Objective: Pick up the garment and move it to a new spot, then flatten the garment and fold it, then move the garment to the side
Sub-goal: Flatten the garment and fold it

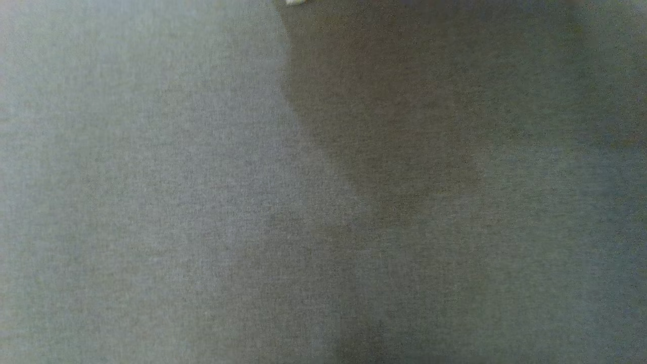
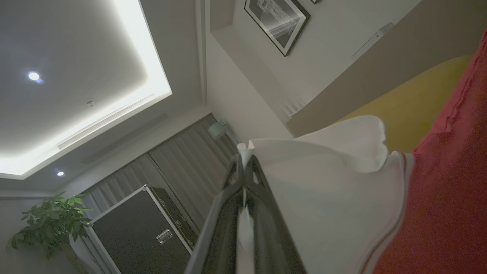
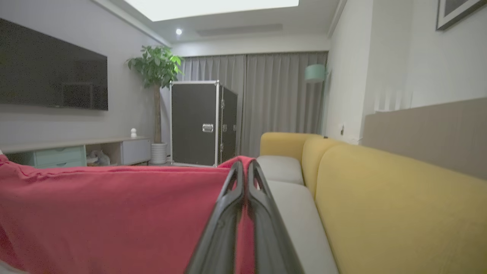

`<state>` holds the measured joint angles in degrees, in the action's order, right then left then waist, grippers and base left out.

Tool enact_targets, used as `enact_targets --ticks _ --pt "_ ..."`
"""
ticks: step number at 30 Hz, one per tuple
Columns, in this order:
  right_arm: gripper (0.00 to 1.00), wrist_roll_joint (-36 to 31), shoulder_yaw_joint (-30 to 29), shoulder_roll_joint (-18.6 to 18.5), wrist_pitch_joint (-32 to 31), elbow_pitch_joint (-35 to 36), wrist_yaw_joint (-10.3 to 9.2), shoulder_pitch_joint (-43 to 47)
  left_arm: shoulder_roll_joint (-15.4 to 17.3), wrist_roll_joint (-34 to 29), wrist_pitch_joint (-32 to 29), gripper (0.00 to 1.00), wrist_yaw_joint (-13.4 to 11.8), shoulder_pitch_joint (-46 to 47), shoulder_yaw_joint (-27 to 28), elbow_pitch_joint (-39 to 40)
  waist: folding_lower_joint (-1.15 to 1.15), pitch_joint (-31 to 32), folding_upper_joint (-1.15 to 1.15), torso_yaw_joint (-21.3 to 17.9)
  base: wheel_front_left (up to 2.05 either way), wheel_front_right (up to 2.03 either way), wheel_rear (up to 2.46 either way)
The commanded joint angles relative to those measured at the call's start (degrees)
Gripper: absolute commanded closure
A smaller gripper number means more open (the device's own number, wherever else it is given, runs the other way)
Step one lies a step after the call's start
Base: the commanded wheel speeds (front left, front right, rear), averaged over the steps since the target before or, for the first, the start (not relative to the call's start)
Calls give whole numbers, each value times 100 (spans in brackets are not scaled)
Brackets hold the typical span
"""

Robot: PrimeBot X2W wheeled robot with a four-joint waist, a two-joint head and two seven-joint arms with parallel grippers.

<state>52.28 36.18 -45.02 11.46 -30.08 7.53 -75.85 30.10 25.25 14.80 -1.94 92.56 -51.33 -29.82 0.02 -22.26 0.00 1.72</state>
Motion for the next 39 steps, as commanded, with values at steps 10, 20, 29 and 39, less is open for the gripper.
enact_targets --ticks 10,20,29,39 --pt "100 583 760 -240 334 20 -4 1961 817 -404 19 100 -299 -3207 735 1733 -2 -71 0 113 0 0 0" --pt "100 766 -3 -558 352 717 -4 4359 1514 -239 19 100 -907 -6369 952 3129 -2 864 0 -78 0 0 0" --pt "100 506 -572 -558 353 1354 -4 6363 1680 94 2 100 -1484 -8311 629 3963 -2 1363 0 -143 0 0 0" --pt "100 304 -886 -477 347 1714 -4 7312 1575 368 -227 100 -1500 -8666 427 4040 -2 1459 0 -126 0 0 0"
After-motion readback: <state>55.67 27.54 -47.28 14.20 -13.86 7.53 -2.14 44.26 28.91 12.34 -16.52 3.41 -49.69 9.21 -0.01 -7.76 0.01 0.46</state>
